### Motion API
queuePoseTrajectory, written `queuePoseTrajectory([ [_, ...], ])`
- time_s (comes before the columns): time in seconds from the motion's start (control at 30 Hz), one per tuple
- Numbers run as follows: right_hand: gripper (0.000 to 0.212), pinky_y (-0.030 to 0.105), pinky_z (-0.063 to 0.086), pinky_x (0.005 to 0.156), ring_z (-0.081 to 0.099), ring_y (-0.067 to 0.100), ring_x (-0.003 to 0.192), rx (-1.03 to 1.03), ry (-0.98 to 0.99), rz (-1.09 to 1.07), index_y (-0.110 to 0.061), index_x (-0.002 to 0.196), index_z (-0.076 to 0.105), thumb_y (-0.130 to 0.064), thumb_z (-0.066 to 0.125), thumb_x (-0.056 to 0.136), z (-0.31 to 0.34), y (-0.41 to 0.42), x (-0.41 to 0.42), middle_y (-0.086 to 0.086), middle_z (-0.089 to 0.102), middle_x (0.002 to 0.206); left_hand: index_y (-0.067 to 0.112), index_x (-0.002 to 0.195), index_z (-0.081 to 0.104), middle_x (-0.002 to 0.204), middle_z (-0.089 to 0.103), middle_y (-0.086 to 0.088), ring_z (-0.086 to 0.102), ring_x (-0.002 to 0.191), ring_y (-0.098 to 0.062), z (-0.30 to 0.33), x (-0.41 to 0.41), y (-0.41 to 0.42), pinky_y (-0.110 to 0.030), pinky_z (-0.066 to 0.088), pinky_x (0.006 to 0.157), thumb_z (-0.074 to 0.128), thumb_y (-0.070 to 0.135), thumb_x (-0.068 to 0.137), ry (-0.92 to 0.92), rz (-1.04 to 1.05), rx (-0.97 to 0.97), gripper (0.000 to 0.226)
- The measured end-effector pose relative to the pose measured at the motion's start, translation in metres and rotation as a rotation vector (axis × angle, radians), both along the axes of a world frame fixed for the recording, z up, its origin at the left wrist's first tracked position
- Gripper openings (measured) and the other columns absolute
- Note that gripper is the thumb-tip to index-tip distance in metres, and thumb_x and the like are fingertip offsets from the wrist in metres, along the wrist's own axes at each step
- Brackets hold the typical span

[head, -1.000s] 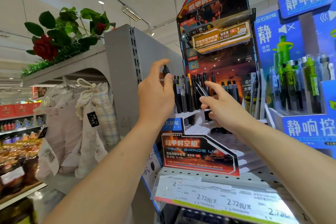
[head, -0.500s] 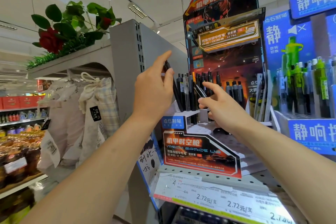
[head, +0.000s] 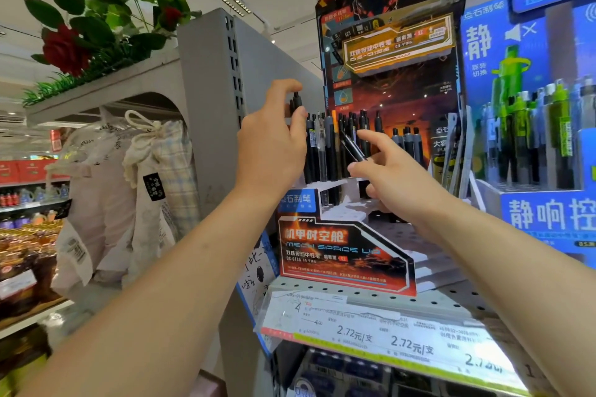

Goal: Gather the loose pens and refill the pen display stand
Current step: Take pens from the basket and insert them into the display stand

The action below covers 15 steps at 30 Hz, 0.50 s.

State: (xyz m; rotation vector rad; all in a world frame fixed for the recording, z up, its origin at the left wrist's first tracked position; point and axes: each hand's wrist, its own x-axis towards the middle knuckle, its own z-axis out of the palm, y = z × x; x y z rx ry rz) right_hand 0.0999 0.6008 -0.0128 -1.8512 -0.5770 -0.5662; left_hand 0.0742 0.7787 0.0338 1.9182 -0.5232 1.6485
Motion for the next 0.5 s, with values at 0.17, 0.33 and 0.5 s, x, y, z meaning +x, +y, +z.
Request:
queuePoseTrajectory([
  [0.17, 0.057, 0.029, 0.052, 0.064, 0.058, 0.015, 0.069, -0.002, -0.006, 0.03, -0.047, 0.149, 0.034, -0.033, 0.057, 0.099, 0.002, 0.005, 0.001, 0.001, 0.056, 0.101, 0.029, 0.128, 0.054, 0.076, 0.063, 0.011, 0.058, 0.068, -0.006, 0.006, 0.007, 0.005, -0.031, 0.046, 0.073, 0.057, 0.03, 0.098, 0.098, 0.088, 0.007, 0.03],
  [0.33, 0.058, 0.023, 0.045, 0.055, 0.054, 0.0, 0.053, 0.047, -0.046, 0.033, -0.048, 0.149, 0.038, -0.027, 0.059, 0.099, 0.001, 0.003, 0.003, -0.004, 0.057, 0.095, 0.029, 0.149, 0.028, 0.073, 0.061, 0.006, 0.062, 0.066, -0.014, -0.005, 0.011, -0.006, -0.029, 0.047, 0.057, 0.058, 0.028, 0.092, 0.426, 0.137, 0.119, 0.064],
  [0.5, 0.055, 0.016, 0.039, 0.043, 0.05, 0.002, 0.049, 0.088, -0.041, 0.07, -0.044, 0.145, 0.046, -0.02, 0.061, 0.099, 0.001, 0.008, 0.003, 0.009, 0.062, 0.104, 0.037, 0.152, 0.019, 0.075, 0.062, 0.002, 0.061, 0.06, -0.01, -0.006, 0.012, -0.006, -0.026, 0.038, 0.048, 0.056, 0.03, 0.09, 0.59, 0.115, 0.111, 0.073],
])
